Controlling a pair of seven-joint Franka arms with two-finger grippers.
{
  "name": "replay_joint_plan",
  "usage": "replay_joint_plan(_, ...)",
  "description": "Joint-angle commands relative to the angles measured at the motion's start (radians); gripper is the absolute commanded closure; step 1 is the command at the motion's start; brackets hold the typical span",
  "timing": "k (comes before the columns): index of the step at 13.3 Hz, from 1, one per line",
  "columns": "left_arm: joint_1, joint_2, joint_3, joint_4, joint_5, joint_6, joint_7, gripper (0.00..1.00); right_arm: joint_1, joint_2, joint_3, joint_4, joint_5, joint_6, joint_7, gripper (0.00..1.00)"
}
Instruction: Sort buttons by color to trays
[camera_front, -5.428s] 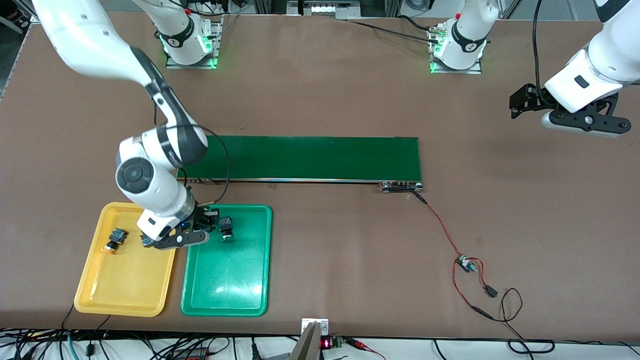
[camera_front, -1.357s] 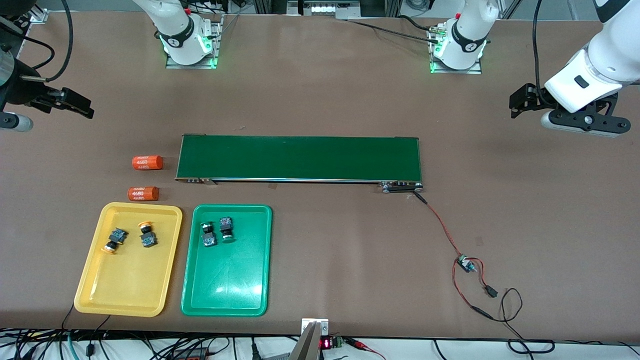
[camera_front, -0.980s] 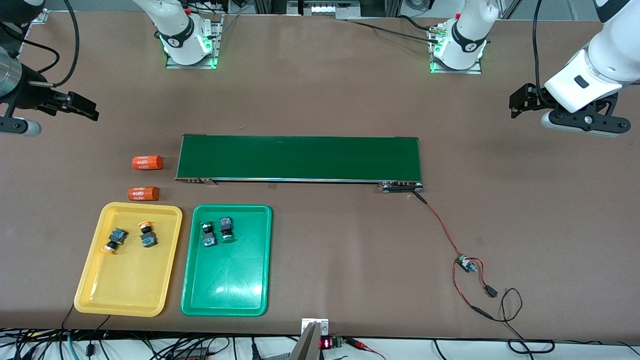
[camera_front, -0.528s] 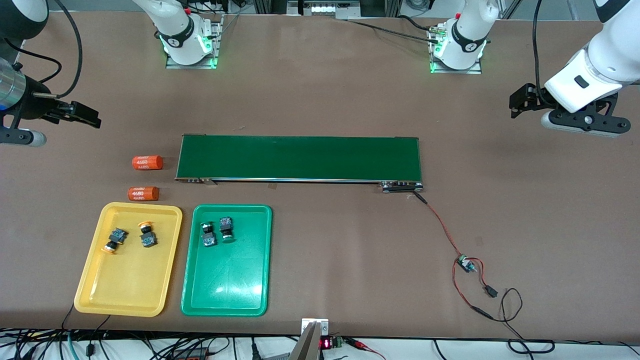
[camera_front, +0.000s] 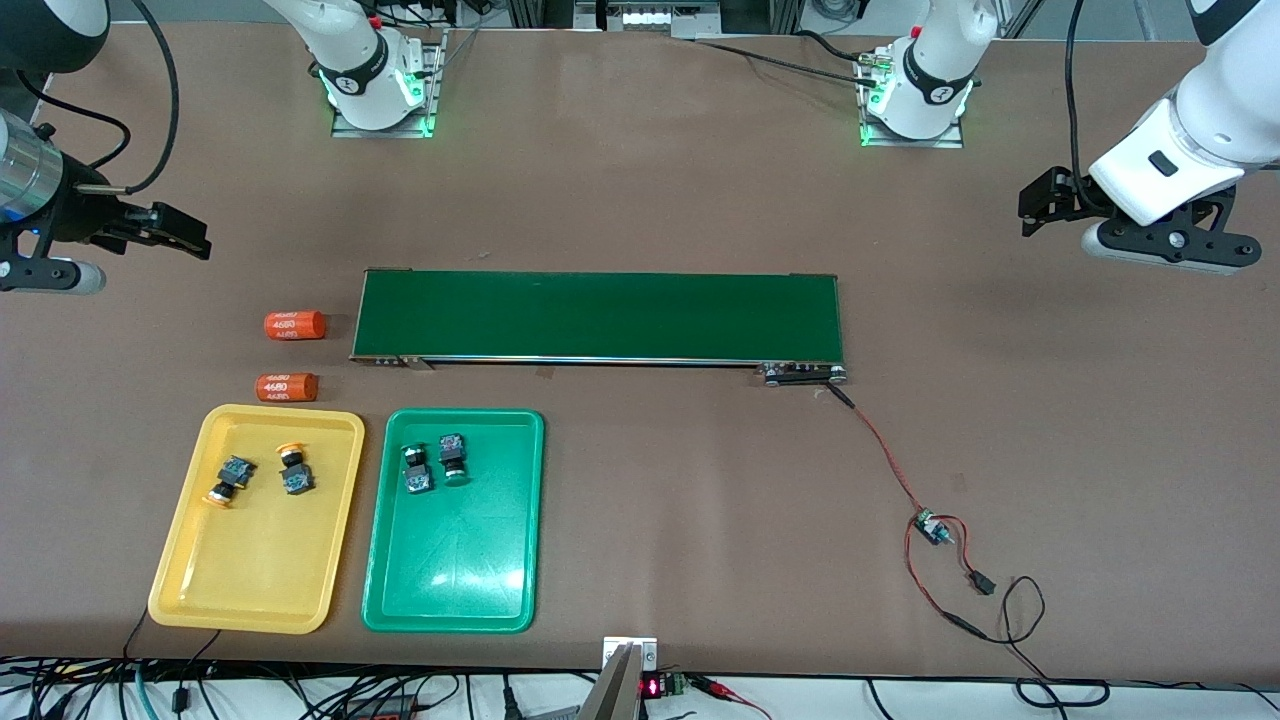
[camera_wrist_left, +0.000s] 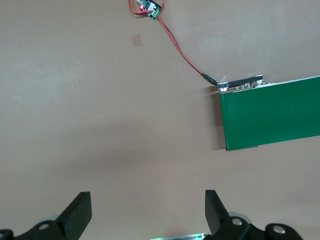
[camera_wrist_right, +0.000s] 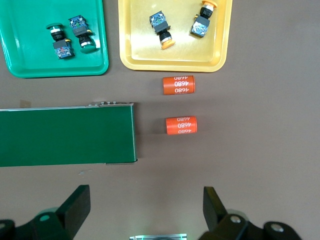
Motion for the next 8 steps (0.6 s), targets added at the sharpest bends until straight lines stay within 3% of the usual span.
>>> replay_joint_plan(1, 0.000, 0.011, 0.001, 0.029, -0.015, -0.022, -0.001, 0.00, 0.006, -0.006, -0.018, 0.008, 0.009, -0.041, -0.009, 0.00)
replay_joint_plan(8, 0.000, 0.013, 0.001, 0.035, -0.016, -0.019, 0.000, 0.00, 0.000, 0.001, -0.050, 0.005, 0.016, -0.015, -0.009, 0.00)
